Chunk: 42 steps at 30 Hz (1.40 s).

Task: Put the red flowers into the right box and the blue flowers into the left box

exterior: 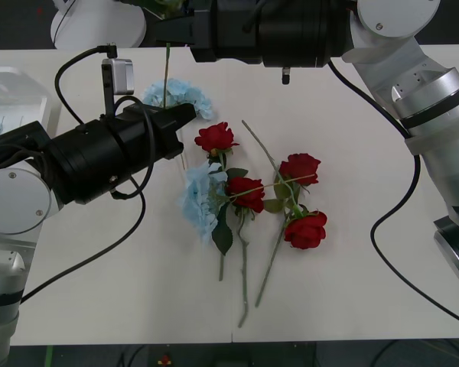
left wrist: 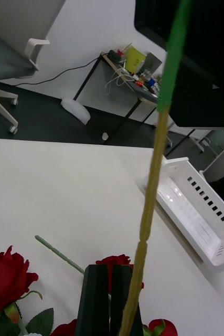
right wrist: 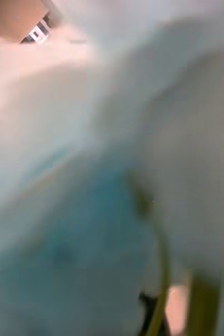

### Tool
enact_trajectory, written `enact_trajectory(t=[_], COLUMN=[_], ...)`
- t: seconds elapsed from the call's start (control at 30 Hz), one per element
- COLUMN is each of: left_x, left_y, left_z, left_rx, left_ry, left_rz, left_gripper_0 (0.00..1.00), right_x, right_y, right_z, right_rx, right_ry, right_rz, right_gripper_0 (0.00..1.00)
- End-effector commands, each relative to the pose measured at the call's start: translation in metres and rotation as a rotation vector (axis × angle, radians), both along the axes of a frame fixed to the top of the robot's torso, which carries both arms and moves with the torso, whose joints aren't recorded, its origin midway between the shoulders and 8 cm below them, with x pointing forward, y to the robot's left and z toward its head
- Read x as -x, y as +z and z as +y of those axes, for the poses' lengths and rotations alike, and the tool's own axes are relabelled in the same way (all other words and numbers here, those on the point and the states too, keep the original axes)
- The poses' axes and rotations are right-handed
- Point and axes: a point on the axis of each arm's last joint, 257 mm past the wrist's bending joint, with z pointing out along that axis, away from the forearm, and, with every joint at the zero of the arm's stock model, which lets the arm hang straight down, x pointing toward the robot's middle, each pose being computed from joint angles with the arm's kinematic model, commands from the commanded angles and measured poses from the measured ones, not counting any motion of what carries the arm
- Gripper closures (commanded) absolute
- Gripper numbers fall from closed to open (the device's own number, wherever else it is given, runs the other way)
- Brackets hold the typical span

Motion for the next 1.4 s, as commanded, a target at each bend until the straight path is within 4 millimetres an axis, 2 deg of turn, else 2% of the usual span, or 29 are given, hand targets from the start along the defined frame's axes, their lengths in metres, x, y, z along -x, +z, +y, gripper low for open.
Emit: enact_trajectory(t=[0.03,0.1,0.17,0.27,0.3,0.4,0.53,0.73,0.9,1.07,1.13,1.17,1.23,1.4], left_x=[-0.009,-0.012,-0.018,-0.024,-0.029,-0.038,-0.056,-0.067,-0.059,-0.036,-0.029,-0.023,-0.015,0.006], left_y=[0.041,0.043,0.045,0.039,0.036,0.022,0.000,-0.023,-0.039,-0.050,-0.062,-0.069,-0.081,-0.119], left_z=[0.013,0.022,0.042,0.074,0.096,0.138,0.211,0.324,0.421,0.497,0.510,0.525,0.542,0.567], left_rx=[0.050,0.054,0.055,0.022,-0.002,-0.043,-0.085,-0.340,-0.539,-0.644,-0.676,-0.709,-0.745,-0.797], left_ry=[0.035,0.054,0.090,0.127,0.161,0.217,0.339,0.629,0.878,1.069,1.097,1.135,1.169,1.213], left_rz=[-0.074,-0.078,-0.072,-0.041,-0.022,0.037,0.125,0.167,0.236,0.316,0.351,0.371,0.405,0.500], left_gripper_0=[1.00,1.00,1.00,1.00,1.00,1.00,1.00,1.00,1.00,1.00,1.00,1.00,1.00,1.00], right_x=[0.013,0.012,0.010,0.008,0.006,0.001,-0.009,-0.022,-0.028,-0.036,-0.039,-0.042,-0.046,-0.053], right_y=[0.031,0.029,0.031,0.030,0.030,0.030,0.028,0.008,-0.015,-0.040,-0.044,-0.046,-0.051,-0.066], right_z=[0.017,0.015,0.013,0.009,0.006,-0.002,-0.022,-0.056,-0.081,-0.111,-0.119,-0.125,-0.134,-0.162], right_rx=[-0.025,-0.024,-0.024,-0.021,-0.016,-0.011,0.004,0.060,0.046,0.009,-0.018,-0.059,-0.112,-0.271], right_ry=[0.037,0.032,0.026,0.018,0.012,-0.002,-0.040,-0.123,-0.222,-0.376,-0.423,-0.470,-0.540,-0.766], right_rz=[-0.045,-0.036,-0.034,-0.027,-0.027,-0.019,0.020,0.167,0.464,0.789,0.891,1.004,1.141,1.527], right_gripper_0=[0.27,0.22,0.18,0.17,0.16,0.16,0.16,0.16,0.16,0.16,0.16,0.16,0.16,0.16])
